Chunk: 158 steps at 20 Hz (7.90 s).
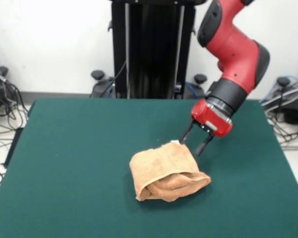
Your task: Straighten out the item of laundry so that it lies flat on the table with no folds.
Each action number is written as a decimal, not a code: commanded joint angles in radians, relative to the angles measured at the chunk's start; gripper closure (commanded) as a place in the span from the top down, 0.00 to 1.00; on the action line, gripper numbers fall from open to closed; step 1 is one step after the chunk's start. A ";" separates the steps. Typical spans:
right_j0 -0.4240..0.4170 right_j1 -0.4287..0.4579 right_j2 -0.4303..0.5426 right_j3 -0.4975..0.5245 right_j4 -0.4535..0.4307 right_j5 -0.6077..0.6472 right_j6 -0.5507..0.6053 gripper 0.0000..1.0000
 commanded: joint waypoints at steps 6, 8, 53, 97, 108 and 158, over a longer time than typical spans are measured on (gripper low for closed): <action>0.016 0.074 0.041 0.019 0.079 -0.019 0.171 1.00; 0.015 0.087 0.048 0.014 0.088 -0.024 0.174 1.00; 0.111 0.144 0.172 -0.095 0.330 0.102 0.121 1.00; 0.133 0.228 0.194 -0.146 0.570 -0.045 -0.021 1.00; 0.139 0.218 0.235 -0.142 0.646 -0.151 -0.094 0.00; -0.659 -1.167 0.371 0.643 -0.551 0.484 0.217 0.00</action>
